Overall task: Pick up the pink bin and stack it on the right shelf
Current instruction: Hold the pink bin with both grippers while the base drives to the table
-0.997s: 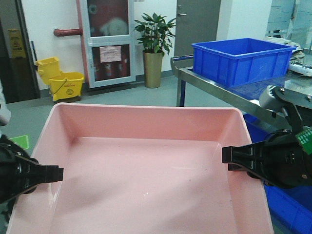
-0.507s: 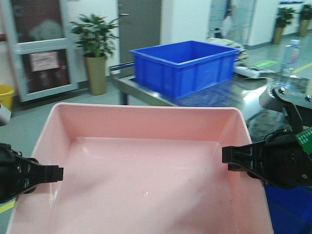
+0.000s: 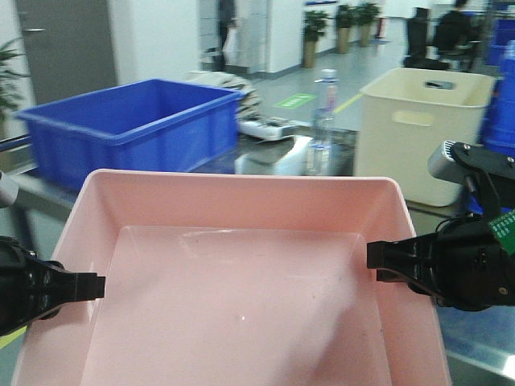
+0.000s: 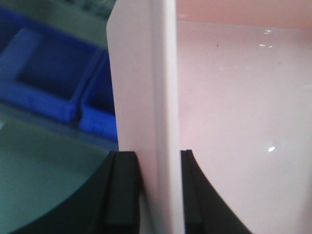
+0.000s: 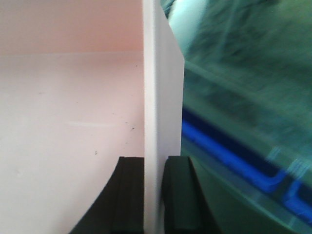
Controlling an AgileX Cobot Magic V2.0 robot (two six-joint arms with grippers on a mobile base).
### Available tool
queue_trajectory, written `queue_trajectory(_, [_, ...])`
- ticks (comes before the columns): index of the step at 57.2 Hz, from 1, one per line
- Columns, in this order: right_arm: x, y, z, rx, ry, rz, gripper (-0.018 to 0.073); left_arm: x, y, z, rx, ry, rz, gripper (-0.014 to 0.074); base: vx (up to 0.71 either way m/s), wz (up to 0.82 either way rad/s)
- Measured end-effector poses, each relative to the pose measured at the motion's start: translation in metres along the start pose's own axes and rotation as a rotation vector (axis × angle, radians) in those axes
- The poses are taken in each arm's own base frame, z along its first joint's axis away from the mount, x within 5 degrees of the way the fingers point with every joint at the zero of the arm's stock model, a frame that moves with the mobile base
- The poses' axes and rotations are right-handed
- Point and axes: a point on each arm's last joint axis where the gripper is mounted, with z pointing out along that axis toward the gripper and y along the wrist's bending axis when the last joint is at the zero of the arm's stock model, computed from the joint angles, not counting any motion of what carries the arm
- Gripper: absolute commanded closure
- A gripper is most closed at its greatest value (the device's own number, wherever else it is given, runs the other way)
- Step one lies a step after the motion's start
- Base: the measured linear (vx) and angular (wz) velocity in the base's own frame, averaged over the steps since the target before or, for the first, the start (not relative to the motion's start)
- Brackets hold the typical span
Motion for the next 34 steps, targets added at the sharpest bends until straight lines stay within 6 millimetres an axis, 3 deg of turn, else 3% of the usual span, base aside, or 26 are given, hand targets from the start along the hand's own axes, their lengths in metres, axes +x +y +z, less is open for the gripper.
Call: queue_trajectory(34, [0.0000, -0.0001, 0.0000, 0.001, 0.000, -0.001, 0.0568, 0.0000, -0.0001, 0.0000, 0.001, 0.000, -0.001, 0.0598, 0.36, -0.57])
